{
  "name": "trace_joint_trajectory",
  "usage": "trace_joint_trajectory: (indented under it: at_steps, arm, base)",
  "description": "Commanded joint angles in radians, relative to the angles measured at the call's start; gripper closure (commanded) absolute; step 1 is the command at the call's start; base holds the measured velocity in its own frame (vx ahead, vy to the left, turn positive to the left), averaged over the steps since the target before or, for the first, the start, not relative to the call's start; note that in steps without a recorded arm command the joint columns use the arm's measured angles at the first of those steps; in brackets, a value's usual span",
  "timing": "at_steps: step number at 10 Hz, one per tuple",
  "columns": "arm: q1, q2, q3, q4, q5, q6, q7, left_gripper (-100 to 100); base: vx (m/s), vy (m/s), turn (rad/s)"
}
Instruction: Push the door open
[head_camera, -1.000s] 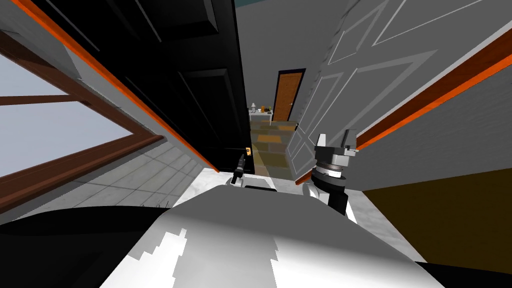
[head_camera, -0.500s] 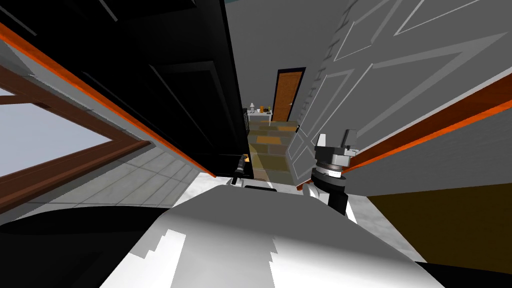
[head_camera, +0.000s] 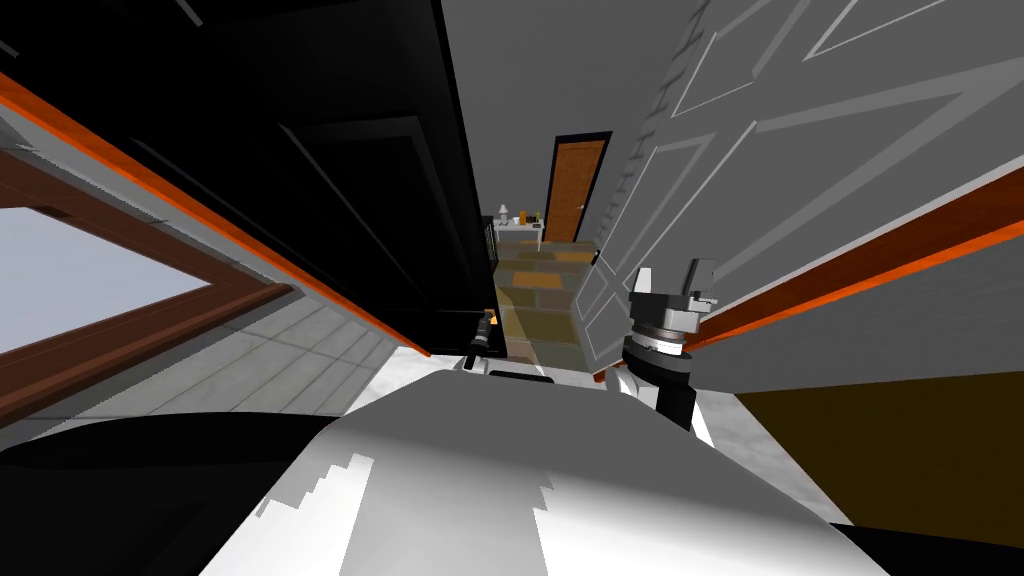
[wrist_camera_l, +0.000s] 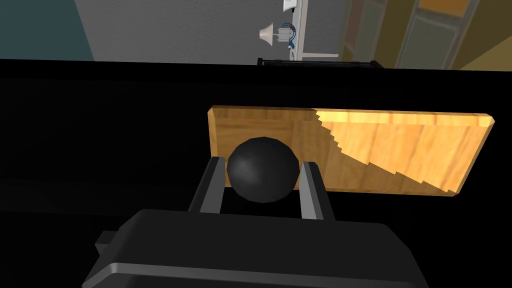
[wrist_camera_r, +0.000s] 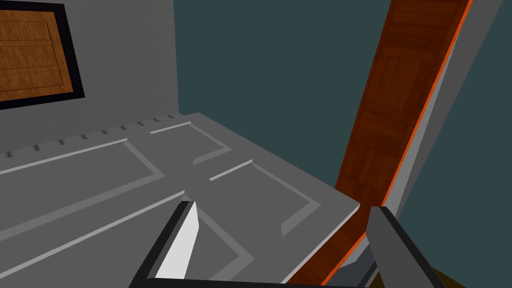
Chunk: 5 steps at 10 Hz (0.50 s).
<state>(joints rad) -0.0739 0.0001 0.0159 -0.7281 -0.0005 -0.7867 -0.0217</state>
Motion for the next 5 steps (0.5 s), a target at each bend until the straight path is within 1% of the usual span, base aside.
trace_joint_trajectory:
  at_steps: [1,3,4,5]
  arm:
    - [0.001,0.000,0.000,-0.001,0.000,-0.002,0.000,100]
    - [0.001,0.000,0.000,-0.001,0.000,-0.002,0.000,100]
    - [0.001,0.013,0.011,0.002,0.006,0.002,-0.003,100]
    - [0.001,0.019,0.016,0.003,0.008,0.002,-0.004,100]
  base:
    - [-0.009,0.002,0.000]
    - [-0.003,0.000,0.001]
    - [0.088,-0.025,0.016]
    - [0.140,-0.055,0.043]
